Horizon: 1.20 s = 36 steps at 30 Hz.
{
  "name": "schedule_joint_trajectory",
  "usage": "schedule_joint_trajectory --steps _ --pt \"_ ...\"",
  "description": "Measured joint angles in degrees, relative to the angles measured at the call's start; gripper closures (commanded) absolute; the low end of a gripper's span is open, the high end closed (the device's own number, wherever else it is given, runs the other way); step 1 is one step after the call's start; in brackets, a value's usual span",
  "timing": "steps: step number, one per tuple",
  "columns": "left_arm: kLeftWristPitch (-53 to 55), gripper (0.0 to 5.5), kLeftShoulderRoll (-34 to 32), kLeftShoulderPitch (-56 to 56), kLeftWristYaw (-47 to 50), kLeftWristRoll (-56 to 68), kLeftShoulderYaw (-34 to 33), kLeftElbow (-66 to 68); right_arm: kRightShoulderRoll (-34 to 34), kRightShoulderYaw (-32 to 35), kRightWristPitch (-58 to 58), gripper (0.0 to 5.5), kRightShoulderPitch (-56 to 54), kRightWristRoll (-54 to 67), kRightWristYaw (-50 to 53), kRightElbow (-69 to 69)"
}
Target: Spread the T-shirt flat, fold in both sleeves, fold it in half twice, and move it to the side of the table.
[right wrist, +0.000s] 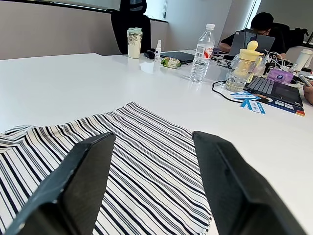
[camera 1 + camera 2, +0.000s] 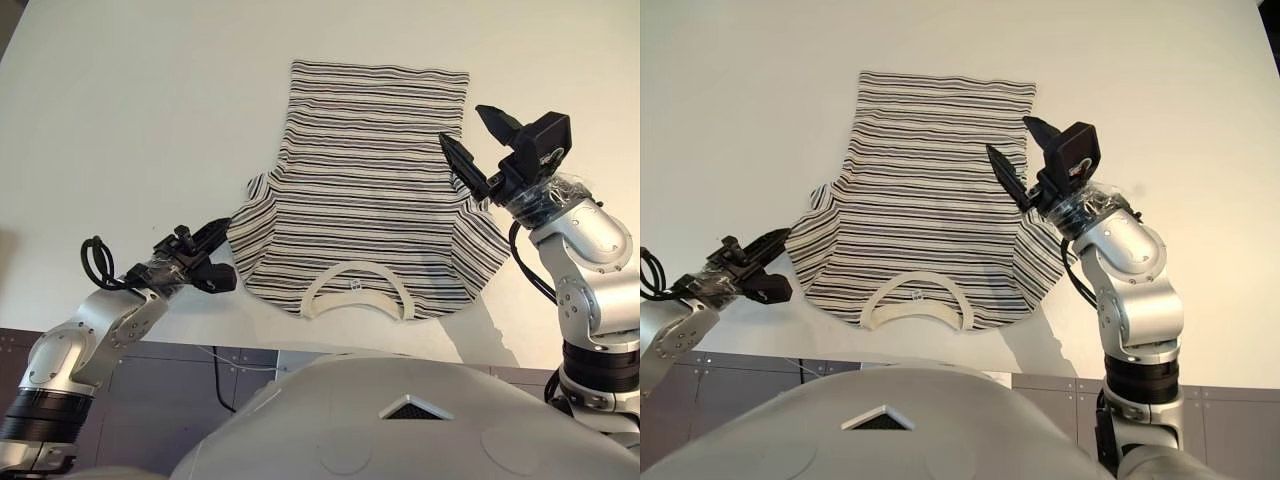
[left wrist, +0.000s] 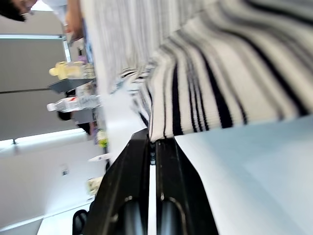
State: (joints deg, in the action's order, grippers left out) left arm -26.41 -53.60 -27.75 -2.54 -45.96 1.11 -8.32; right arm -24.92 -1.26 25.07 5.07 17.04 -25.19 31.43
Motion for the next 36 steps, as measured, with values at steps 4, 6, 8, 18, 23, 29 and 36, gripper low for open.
schedule_joint_trajectory --steps 4,6,8,18,23,29,36 --pt "1.4 5.38 3.0 0.8 1.4 -0.7 -0.1 -1.8 -0.5 0.7 -0.1 2.59 -1.1 0.0 -0.7 -1.3" --pt "1.6 5.38 4.5 1.7 1.5 -1.6 0.5 -4.1 -0.6 0.7 -0.2 2.59 -1.1 0.0 -1.4 -1.5" --pt "1.2 5.38 6.0 1.7 1.5 -1.9 1.6 -6.1 -0.7 0.7 -0.2 2.59 -1.5 0.0 -1.8 -2.0" --pt "-1.8 5.17 10.9 3.4 -1.1 -3.1 11.5 -5.8 -0.8 0.0 -0.2 2.59 -2.2 -0.1 -3.0 -2.9" --pt "1.6 4.32 14.5 5.4 -4.5 -1.3 13.4 -4.5 -0.8 -0.2 -0.3 2.59 -2.3 -1.0 -3.3 -4.7" --pt "9.1 3.32 18.8 3.5 -11.2 10.8 11.2 -12.1 -2.3 0.4 -1.5 2.59 -1.4 -1.3 -4.9 -5.1" --pt "24.5 3.25 27.7 0.5 -12.4 24.4 0.0 -30.5 -21.6 7.5 -27.1 2.59 9.8 -15.4 -14.5 -10.9"
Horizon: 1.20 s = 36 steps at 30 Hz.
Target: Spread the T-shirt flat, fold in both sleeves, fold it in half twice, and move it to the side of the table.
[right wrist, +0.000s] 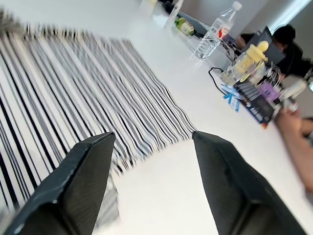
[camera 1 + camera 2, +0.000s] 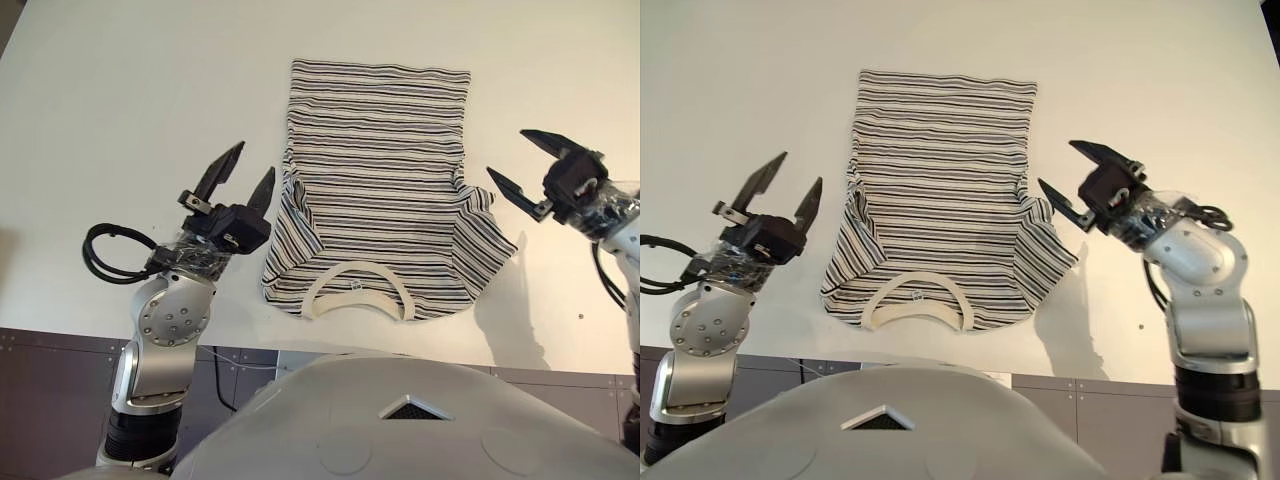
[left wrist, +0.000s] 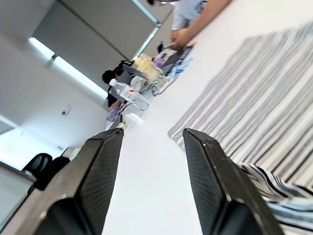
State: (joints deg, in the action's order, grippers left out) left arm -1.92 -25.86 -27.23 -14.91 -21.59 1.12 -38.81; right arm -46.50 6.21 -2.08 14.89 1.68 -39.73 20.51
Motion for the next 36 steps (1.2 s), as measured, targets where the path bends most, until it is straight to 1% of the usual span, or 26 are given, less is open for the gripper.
schedule_joint_trajectory --steps 2,3,6,9,11,12,14,17,19,22,25,29,30,31,32,34,36 --pt "1.2 3.25 1.9 -1.6 0.7 0.2 -0.5 -0.6 -3.3 0.5 -10.3 2.59 2.9 -3.1 -0.9 -5.3" --pt "2.6 3.25 4.0 -2.3 2.3 0.6 -1.8 -0.6 -5.2 0.7 -17.3 2.59 3.7 -4.7 -0.9 -9.7" --pt "7.8 3.25 12.4 -3.1 9.5 2.4 -6.9 -0.6 -10.5 1.8 -36.7 2.59 5.8 -10.6 0.5 -23.0" --pt "12.9 3.25 19.9 -3.9 16.3 3.4 -10.4 -0.6 -13.7 2.4 -54.0 2.59 9.0 -16.1 3.0 -33.3" --pt "15.5 3.25 23.8 -4.1 19.3 3.4 -10.1 0.3 -15.9 2.1 -65.2 2.59 12.0 -20.8 4.6 -40.2" --pt "15.6 3.25 24.2 -3.9 19.8 3.2 -9.7 0.7 -15.9 1.5 -66.6 2.59 11.8 -21.3 5.5 -40.8" --pt "15.6 3.25 24.3 -2.7 20.3 3.2 -9.5 1.4 -15.5 0.3 -67.4 2.59 10.5 -23.9 7.0 -40.3" --pt "15.6 3.25 24.3 -1.3 20.4 2.8 -9.7 2.4 -11.5 -1.5 -62.4 2.59 6.4 -28.1 9.1 -35.2" --pt "15.6 3.25 24.2 -1.3 20.5 1.2 -8.4 2.6 -9.0 -2.6 -57.2 2.59 4.3 -30.4 10.4 -31.7" --pt "15.6 3.25 23.5 -1.1 20.4 -0.5 -6.9 2.7 -7.3 -2.9 -50.3 2.59 4.0 -32.0 12.1 -28.7" --pt "15.6 3.25 23.3 -0.6 20.4 -1.2 -6.9 3.5 -6.6 -2.8 -45.6 2.59 5.1 -32.7 14.0 -27.0" --pt "15.6 3.22 23.3 -0.3 20.4 -1.8 -6.0 3.6 -6.4 -2.9 -41.9 3.43 7.6 -33.7 16.1 -24.4" --pt "15.6 3.22 23.3 -0.3 20.5 -1.8 -6.0 3.6 -6.3 -3.0 -41.3 3.55 8.1 -34.1 16.6 -24.0" --pt "15.6 3.22 23.3 -0.3 20.5 -1.8 -5.9 3.6 -6.3 -3.1 -40.4 3.84 8.6 -34.6 17.1 -23.3" --pt "15.6 3.22 23.3 -0.3 20.5 -1.8 -5.9 3.6 -6.3 -3.2 -39.8 3.93 9.0 -35.0 17.5 -22.9" --pt "15.6 3.22 23.3 -0.3 20.5 -1.8 -5.8 3.6 -5.8 -3.5 -37.9 4.39 9.5 -35.5 18.5 -22.3" --pt "15.7 3.22 23.3 -0.2 20.5 -1.9 -5.8 3.6 -5.4 -4.0 -36.4 4.73 9.3 -36.4 19.5 -22.2"
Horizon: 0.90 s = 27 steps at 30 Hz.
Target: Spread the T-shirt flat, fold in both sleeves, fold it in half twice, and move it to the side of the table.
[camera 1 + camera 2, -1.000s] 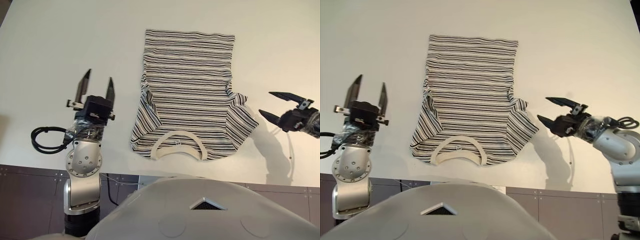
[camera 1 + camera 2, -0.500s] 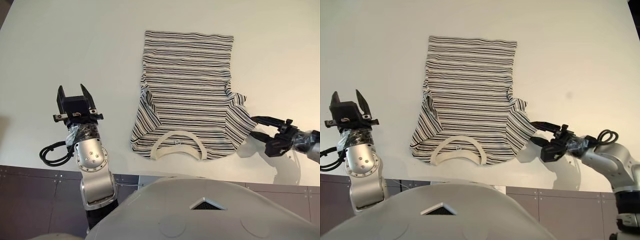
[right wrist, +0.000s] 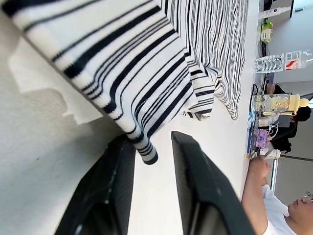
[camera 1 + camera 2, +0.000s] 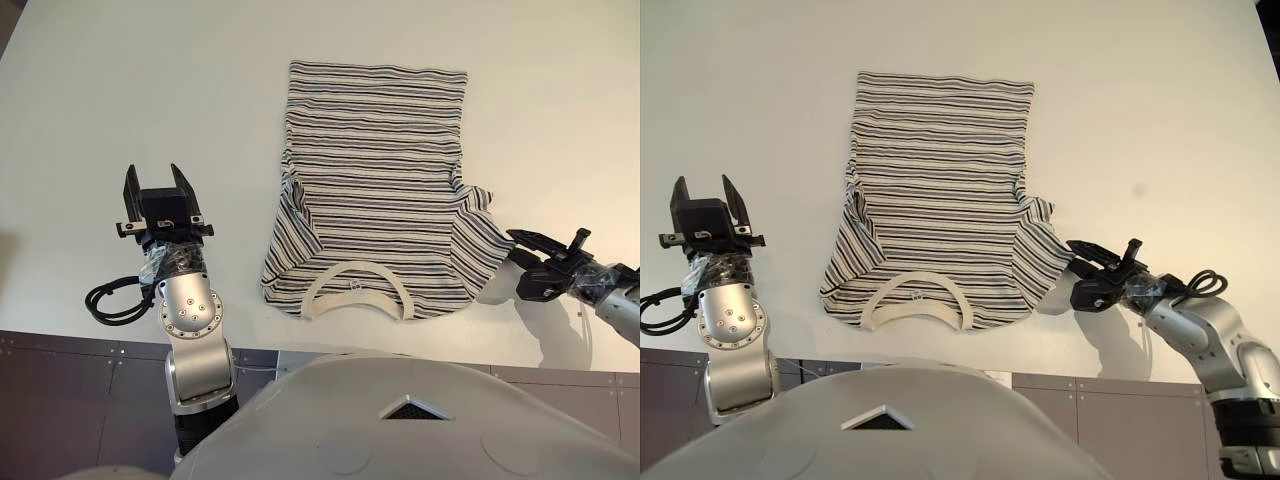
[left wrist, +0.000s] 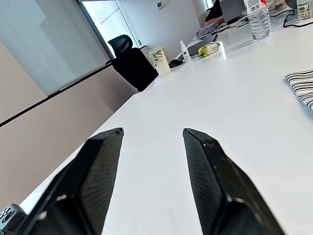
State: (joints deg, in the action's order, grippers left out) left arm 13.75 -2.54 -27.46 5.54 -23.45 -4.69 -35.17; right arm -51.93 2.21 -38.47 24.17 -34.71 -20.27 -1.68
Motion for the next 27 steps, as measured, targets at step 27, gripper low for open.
schedule_joint_trajectory --steps 27 --pt "0.4 3.22 -1.4 0.7 -1.2 -0.5 0.4 0.7 8.1 0.6 -0.8 5.38 4.6 0.1 13.9 13.1"
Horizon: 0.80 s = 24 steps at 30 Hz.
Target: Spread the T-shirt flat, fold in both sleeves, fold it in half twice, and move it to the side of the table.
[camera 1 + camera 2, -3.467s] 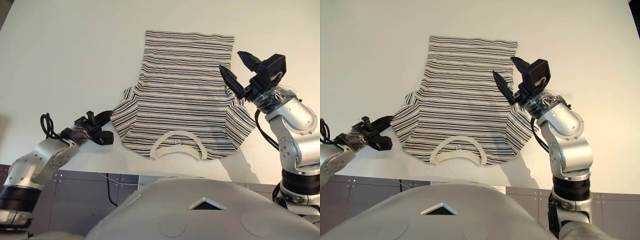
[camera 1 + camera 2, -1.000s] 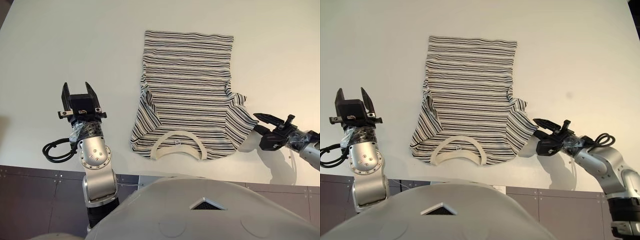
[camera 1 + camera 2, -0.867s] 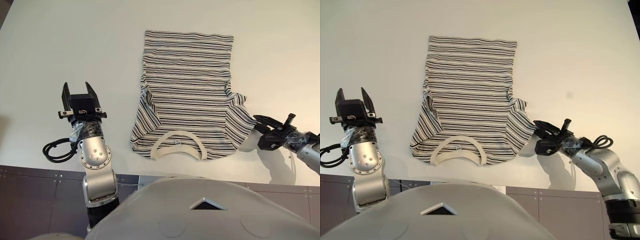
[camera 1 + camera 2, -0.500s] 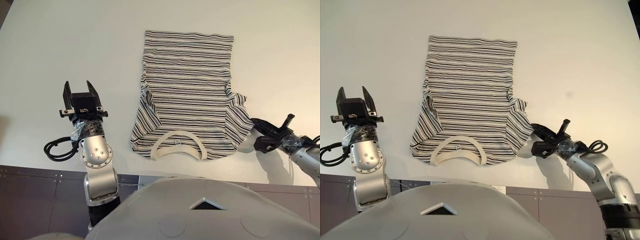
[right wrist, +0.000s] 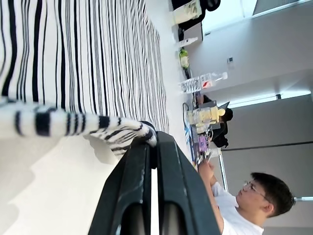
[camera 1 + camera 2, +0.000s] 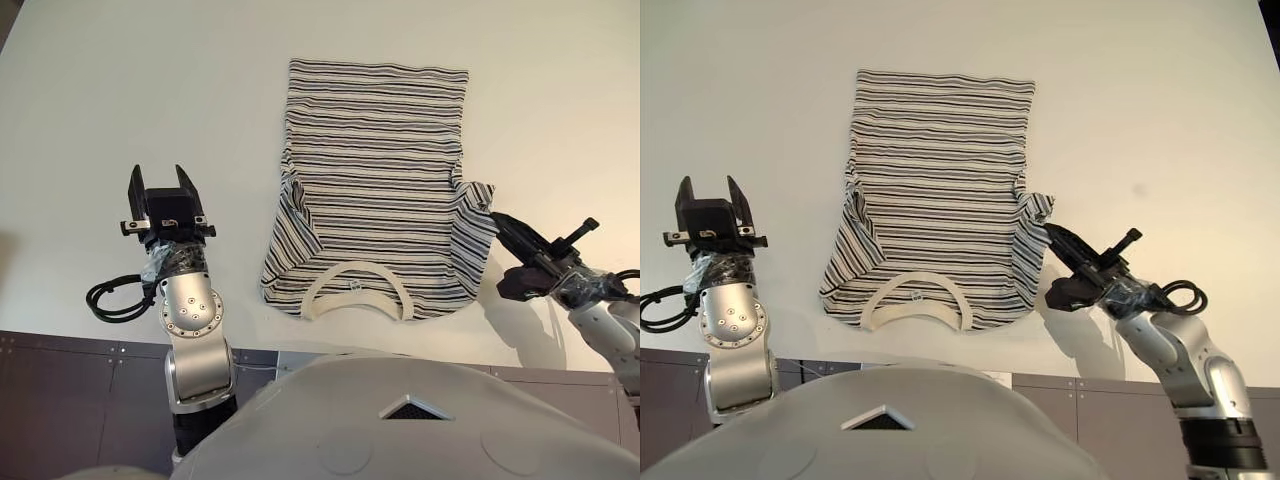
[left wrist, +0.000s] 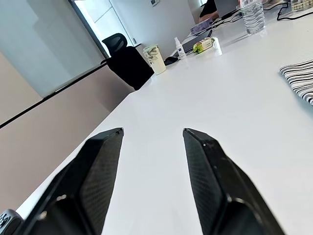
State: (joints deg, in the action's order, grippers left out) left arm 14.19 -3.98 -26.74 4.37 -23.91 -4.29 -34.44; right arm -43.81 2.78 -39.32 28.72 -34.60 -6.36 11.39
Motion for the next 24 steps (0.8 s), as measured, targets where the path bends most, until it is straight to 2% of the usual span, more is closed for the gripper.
schedule_joint_trajectory --steps 12,19,22,24 --pt "-0.1 3.22 -3.7 3.2 -2.9 0.7 -0.8 2.9 6.4 -11.1 0.4 5.38 -10.3 -0.2 -4.2 -1.0" --pt "-1.9 3.22 -8.7 3.0 -6.7 1.1 -1.1 3.4 6.6 -13.2 -0.8 4.00 -11.2 -2.5 -3.4 -6.7" --pt "-8.7 3.22 -16.3 -0.5 -11.8 0.5 -1.0 4.9 4.7 -12.1 -4.0 3.49 -10.6 -1.6 -2.0 -8.2" --pt "-16.4 2.95 -25.7 -2.2 -17.3 0.0 -1.8 8.7 0.3 -9.5 -7.1 3.10 -9.1 1.1 -2.0 -11.0"
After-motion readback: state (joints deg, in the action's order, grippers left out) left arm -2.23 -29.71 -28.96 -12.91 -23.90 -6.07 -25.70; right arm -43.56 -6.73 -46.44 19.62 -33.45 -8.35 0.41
